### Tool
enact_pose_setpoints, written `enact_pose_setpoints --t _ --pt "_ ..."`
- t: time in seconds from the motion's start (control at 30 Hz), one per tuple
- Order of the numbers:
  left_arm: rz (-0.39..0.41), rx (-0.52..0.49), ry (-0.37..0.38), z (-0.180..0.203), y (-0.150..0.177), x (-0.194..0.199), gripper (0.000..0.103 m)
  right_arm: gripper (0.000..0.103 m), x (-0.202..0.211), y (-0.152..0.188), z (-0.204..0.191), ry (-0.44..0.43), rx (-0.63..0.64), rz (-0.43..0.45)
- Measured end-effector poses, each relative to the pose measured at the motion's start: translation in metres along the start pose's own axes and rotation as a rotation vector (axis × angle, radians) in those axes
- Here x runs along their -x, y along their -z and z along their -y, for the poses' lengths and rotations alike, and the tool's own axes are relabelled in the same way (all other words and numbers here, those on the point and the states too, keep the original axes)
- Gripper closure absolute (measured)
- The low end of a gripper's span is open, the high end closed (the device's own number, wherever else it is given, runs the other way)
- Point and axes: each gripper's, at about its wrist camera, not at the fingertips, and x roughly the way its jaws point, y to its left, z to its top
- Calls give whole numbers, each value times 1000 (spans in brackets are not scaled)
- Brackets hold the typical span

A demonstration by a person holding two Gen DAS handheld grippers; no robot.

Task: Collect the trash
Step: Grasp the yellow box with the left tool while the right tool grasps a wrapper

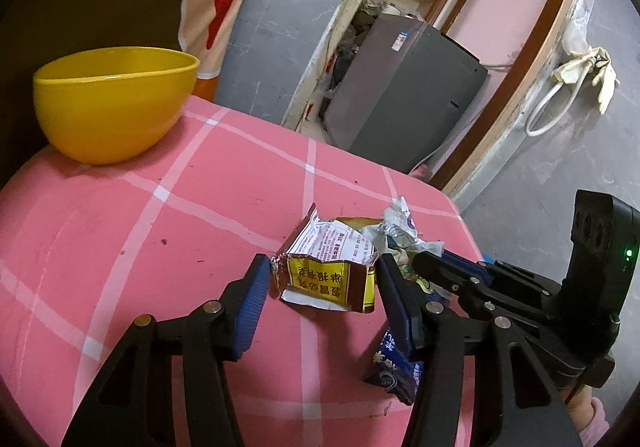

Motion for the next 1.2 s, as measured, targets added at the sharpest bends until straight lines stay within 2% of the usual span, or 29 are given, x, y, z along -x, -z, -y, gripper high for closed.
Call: enact_pose_setpoints --t 0.17,0.43,0.83,1.2 --pt "21 23 -2 0 6 12 55 96 12 8 0 15 -1 33" --pt "78 9 -20 8 16 33 55 97 48 23 4 62 -27 165" --pt "231 -87 -10 53 22 57 54 97 115 32 4 114 4 392" --pt "396 -218 35 112 17 77 54 97 180 37 12 241 16 606"
